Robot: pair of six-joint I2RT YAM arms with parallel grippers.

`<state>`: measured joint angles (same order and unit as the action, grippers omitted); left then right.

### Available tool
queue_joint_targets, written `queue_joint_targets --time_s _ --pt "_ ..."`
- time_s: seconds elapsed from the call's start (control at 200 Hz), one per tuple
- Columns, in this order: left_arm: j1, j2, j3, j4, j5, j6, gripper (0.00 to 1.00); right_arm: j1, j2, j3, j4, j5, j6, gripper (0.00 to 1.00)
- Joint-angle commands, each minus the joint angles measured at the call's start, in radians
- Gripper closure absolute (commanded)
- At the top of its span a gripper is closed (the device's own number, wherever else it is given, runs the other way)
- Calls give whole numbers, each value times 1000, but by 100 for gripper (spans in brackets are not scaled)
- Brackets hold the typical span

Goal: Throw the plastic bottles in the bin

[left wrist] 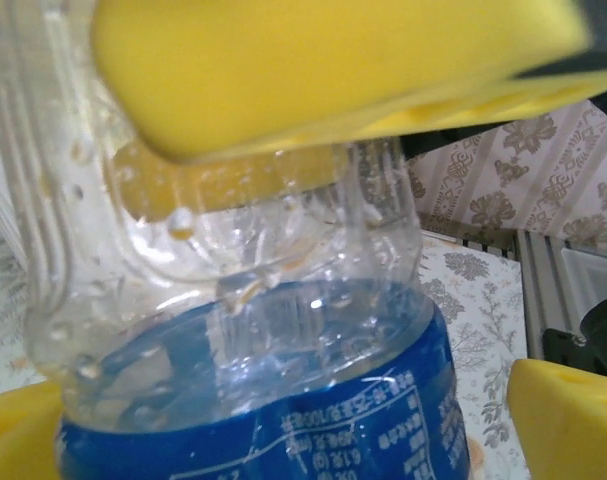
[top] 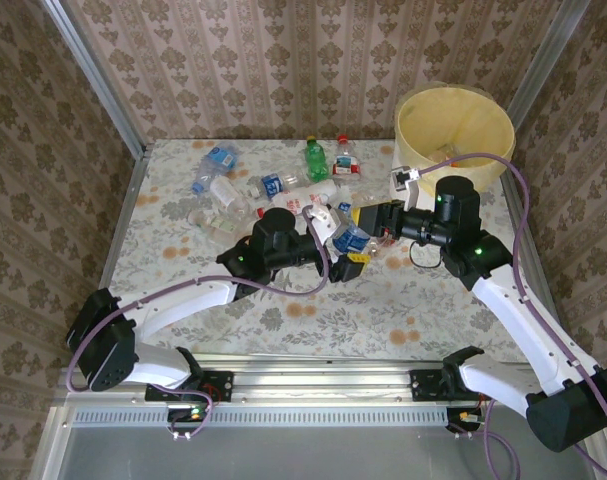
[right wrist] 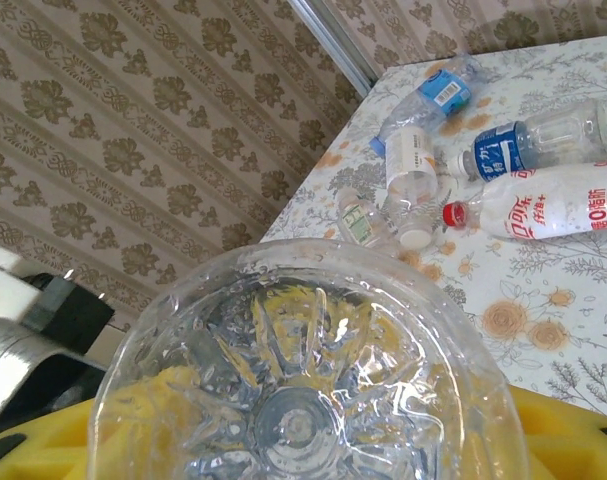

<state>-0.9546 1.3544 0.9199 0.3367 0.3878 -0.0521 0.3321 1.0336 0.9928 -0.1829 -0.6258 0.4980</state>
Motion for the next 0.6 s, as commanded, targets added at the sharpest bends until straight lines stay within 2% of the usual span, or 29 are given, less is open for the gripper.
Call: queue_joint_targets --time_s 0.0,0.2,0.27,0.415,0.595 --pt "-3 -37 -37 56 -17 3 0 6 -10 19 -15 0 -6 53" --pt "25 -100 -113 45 -95 -22 0 6 -15 52 -83 78 -59 55" --pt "34 -120 -142 41 -109 -29 0 6 -21 64 -109 136 -90 59" --pt "51 -173 -201 39 -154 -46 0 6 -44 111 -190 288 -203 60" --pt "69 -244 -248 32 -205 -53 0 7 -114 106 -154 455 -333 60"
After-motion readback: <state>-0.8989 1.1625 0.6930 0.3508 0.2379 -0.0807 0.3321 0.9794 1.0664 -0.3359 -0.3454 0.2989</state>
